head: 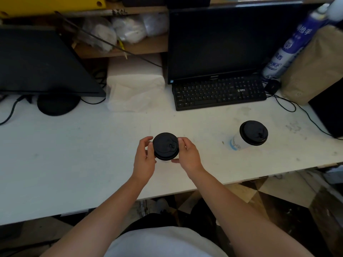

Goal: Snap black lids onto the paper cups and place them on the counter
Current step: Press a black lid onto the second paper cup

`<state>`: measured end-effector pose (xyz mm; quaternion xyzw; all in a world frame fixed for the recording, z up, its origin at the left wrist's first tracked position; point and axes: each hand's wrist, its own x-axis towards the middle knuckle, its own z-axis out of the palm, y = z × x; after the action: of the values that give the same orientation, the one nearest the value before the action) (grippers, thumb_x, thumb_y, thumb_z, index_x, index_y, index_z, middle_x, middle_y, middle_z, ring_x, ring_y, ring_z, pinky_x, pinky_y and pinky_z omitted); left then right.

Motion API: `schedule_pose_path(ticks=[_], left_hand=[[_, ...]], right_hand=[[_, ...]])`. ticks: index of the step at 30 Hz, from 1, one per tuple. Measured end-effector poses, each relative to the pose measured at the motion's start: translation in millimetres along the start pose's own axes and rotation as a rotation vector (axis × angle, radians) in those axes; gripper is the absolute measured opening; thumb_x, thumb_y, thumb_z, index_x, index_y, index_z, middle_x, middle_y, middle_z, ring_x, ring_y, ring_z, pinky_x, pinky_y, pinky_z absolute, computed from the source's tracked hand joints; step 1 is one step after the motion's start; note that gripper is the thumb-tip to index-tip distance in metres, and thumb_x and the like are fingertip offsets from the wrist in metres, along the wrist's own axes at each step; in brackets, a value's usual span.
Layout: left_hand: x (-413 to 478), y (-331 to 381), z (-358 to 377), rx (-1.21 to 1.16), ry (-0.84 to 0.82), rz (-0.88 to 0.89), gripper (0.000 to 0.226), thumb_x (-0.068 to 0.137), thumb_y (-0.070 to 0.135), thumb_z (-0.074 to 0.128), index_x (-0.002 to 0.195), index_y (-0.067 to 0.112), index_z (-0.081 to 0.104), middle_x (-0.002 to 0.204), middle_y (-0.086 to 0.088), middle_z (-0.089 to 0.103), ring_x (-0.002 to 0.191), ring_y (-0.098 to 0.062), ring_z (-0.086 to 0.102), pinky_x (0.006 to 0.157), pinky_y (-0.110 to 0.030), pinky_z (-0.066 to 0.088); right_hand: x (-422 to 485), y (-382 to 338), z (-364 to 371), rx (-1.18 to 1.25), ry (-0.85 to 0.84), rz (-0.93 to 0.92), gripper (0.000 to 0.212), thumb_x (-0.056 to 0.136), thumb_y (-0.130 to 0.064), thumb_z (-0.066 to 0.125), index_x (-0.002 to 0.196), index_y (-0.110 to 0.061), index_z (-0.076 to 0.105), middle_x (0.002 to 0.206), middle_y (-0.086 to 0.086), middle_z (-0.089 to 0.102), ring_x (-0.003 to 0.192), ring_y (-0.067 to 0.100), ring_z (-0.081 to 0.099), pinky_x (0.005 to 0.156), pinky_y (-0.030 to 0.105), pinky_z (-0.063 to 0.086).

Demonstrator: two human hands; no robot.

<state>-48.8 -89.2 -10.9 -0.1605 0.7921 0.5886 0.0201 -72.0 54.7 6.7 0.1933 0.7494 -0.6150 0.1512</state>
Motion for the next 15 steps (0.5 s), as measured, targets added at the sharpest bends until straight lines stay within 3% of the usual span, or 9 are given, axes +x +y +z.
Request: schedule_pose_path(ticks=[4, 7, 10, 15], left_hand=[[8, -9, -10, 0.057, -0.047, 0.064, 0.030, 0.108, 0.023, 0.038, 0.136, 0.023, 0.045, 0.119, -0.003, 0.058, 0.086, -0.017, 0.060, 0.070, -0.031, 0.054], [11, -9, -12, 0.134, -0.070, 0.142, 0.033, 0.107, 0.020, 0.038, 0.139, 0.021, 0.046, 0.128, -0.003, 0.055, 0.100, -0.019, 0.059, 0.082, -0.036, 0.054], [11, -5, -12, 0.181, -0.087, 0.245, 0.038, 0.106, 0.006, 0.035, 0.142, 0.015, 0.046, 0.134, -0.002, 0.054, 0.116, -0.016, 0.055, 0.095, -0.029, 0.048], [10, -1, -12, 0.209, -0.119, 0.288, 0.040, 0.105, 0.002, 0.034, 0.140, 0.015, 0.051, 0.133, -0.002, 0.060, 0.118, -0.014, 0.057, 0.103, -0.022, 0.043]], right_hand=[[2, 2, 0, -0.163, 0.006, -0.113, 0.032, 0.109, -0.024, 0.033, 0.119, -0.011, 0.060, 0.113, 0.008, 0.064, 0.099, 0.023, 0.062, 0.072, 0.046, 0.064], [5, 4, 3, -0.268, 0.043, -0.224, 0.031, 0.109, -0.021, 0.034, 0.121, -0.009, 0.060, 0.113, 0.010, 0.066, 0.100, 0.027, 0.065, 0.079, 0.050, 0.060], [8, 3, -1, -0.332, 0.069, -0.282, 0.030, 0.107, -0.019, 0.040, 0.126, -0.008, 0.060, 0.118, 0.009, 0.066, 0.103, 0.027, 0.064, 0.085, 0.050, 0.058], [4, -5, -4, -0.346, 0.035, -0.249, 0.029, 0.108, -0.020, 0.038, 0.122, -0.008, 0.060, 0.113, 0.009, 0.063, 0.102, 0.027, 0.063, 0.078, 0.049, 0.061]])
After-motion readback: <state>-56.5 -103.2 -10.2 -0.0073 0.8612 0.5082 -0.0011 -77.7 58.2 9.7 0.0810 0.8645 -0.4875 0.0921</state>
